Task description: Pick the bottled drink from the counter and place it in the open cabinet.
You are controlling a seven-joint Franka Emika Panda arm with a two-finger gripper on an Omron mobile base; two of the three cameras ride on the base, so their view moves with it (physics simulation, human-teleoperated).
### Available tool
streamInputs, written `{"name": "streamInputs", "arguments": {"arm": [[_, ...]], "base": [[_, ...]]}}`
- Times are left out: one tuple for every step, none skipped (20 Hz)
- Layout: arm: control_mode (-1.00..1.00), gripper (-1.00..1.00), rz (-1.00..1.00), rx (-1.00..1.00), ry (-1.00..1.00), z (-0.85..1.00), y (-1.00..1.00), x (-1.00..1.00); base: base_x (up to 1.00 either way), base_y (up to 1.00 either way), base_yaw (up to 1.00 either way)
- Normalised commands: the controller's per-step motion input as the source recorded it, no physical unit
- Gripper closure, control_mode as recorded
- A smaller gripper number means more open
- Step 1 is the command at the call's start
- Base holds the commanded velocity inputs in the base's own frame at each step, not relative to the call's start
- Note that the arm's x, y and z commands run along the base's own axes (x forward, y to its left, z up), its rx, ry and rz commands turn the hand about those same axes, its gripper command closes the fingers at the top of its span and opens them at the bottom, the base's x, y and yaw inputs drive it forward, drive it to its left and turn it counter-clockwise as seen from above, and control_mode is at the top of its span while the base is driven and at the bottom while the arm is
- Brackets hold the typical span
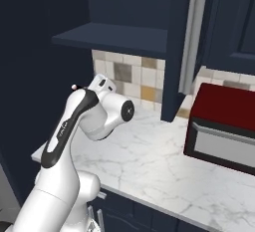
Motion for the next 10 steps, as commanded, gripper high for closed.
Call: {"name": "streamInputs", "arguments": {"arm": [[1.00,1.00,0.00,0.00,0.00,0.00,0.00,0.00],[1.00,1.00,0.00,0.00,0.00,0.00,0.00,0.00],[1.00,1.00,0.00,0.00,0.00,0.00,0.00,0.00],[1.00,1.00,0.00,0.00,0.00,0.00,0.00,0.00],[1.00,1.00,0.00,0.00,0.00,0.00,0.00,0.00],[1.00,1.00,0.00,0.00,0.00,0.00,0.00,0.00],[1.00,1.00,0.00,0.00,0.00,0.00,0.00,0.00],[1.00,1.00,0.00,0.00,0.00,0.00,0.00,0.00],[1.00,1.00,0.00,0.00,0.00,0.00,0.00,0.00],[1.00,1.00,0.00,0.00,0.00,0.00,0.00,0.00]], "base": [[0.28,-0.14,-0.11],[0.28,-0.14,-0.13],[0.29,-0.12,-0.14],[0.28,-0.13,-0.14],[0.27,-0.11,-0.15],[0.26,-0.11,-0.16],[0.32,-0.06,-0.21],[0.32,-0.01,-0.23],[0.29,-0.09,-0.22],[0.29,-0.09,-0.24]]}}
